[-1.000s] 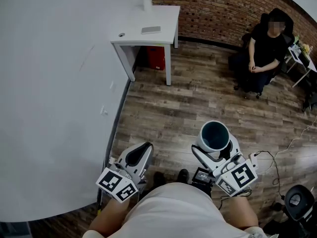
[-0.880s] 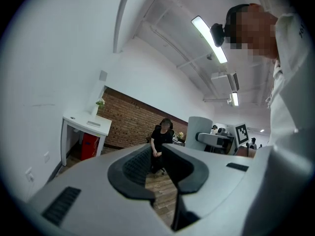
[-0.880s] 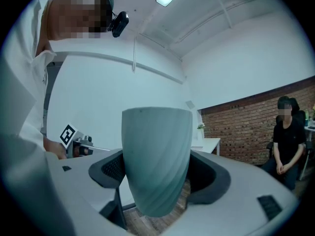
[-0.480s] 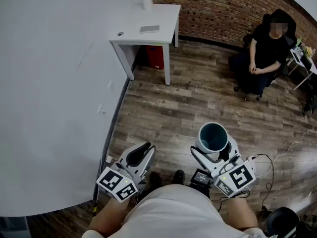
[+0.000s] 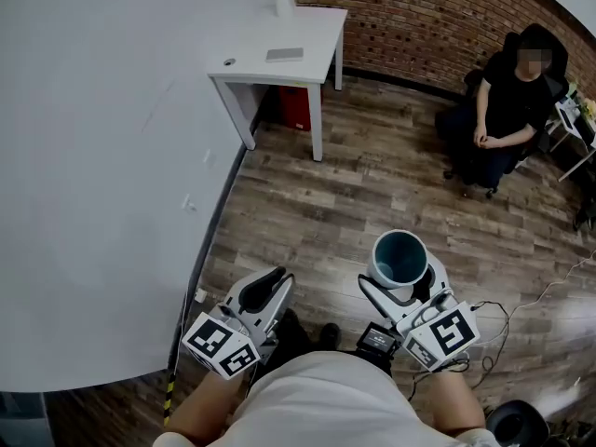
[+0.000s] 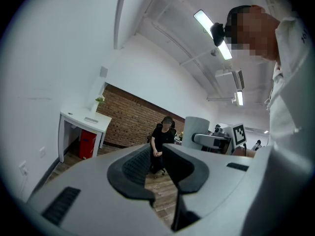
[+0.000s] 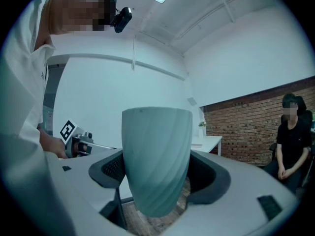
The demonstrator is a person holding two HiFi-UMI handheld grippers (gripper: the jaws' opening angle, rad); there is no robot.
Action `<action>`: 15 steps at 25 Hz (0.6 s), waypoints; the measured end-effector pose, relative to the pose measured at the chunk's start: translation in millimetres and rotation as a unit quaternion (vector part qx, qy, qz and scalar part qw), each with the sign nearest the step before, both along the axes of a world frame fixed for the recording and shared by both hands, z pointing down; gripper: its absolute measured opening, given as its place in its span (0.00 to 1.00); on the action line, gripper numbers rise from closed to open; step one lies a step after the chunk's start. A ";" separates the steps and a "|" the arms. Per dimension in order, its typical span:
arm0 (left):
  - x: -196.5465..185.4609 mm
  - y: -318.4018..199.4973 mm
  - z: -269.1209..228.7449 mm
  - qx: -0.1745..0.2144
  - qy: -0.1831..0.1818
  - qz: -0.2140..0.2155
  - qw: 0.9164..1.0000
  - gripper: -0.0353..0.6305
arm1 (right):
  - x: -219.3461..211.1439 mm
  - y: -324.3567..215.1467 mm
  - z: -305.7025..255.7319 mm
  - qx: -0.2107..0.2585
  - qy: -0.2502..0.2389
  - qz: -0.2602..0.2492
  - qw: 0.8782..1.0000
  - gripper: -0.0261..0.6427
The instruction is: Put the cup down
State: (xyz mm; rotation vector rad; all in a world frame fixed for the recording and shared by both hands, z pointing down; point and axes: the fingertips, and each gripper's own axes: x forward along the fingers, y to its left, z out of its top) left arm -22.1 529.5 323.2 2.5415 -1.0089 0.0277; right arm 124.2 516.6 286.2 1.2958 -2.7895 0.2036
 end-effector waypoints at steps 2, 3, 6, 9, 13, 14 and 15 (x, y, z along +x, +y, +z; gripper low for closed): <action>-0.9 -8.1 2.4 -0.002 -0.002 -0.002 1.000 0.15 | -1.6 -8.4 1.8 -0.001 -0.002 -0.003 1.000 0.60; -1.7 -13.5 3.7 -0.003 -0.002 -0.002 1.000 0.15 | -2.8 -13.7 2.5 -0.001 -0.002 -0.003 1.000 0.60; -3.3 -35.8 6.4 -0.003 -0.002 0.001 1.000 0.15 | -6.3 -35.5 4.6 0.000 -0.003 -0.003 1.000 0.60; -7.0 -67.6 10.2 0.000 -0.002 0.007 1.000 0.15 | -11.5 -64.7 6.6 0.002 -0.002 -0.002 1.000 0.60; -18.9 -127.5 11.2 0.001 0.000 0.011 1.000 0.15 | -20.6 -122.0 5.4 0.006 0.001 0.006 1.000 0.60; -22.9 -144.6 10.6 0.001 0.000 0.013 1.000 0.15 | -23.7 -139.0 4.1 0.006 0.001 0.010 1.000 0.60; -27.4 -161.9 9.6 0.001 0.000 0.016 1.000 0.15 | -27.6 -156.0 2.6 0.005 0.000 0.015 1.000 0.60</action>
